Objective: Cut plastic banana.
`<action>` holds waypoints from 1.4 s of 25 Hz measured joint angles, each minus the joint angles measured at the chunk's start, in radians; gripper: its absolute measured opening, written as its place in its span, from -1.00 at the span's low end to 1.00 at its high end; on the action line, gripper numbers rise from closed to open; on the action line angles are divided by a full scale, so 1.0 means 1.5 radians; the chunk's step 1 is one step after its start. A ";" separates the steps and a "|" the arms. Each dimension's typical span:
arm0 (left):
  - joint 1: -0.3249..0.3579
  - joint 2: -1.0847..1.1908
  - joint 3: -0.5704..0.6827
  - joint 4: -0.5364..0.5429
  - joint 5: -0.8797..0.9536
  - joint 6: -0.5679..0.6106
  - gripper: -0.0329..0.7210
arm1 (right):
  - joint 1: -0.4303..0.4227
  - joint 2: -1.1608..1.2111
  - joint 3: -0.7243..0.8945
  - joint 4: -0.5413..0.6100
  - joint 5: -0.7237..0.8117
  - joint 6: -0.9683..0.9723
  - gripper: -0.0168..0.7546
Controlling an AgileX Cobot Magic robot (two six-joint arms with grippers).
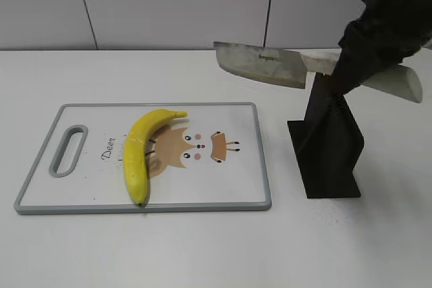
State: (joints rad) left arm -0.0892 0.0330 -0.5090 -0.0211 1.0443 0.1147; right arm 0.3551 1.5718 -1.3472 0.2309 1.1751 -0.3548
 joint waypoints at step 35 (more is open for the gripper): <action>-0.062 0.796 -0.409 -0.215 -0.036 0.683 0.54 | 0.073 0.235 -0.175 0.145 -0.057 -0.530 -0.48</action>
State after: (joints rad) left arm -0.1815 1.2273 -1.1228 -0.3442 0.9906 1.1396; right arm 0.4641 1.9246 -1.6096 0.4478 1.0889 -1.1497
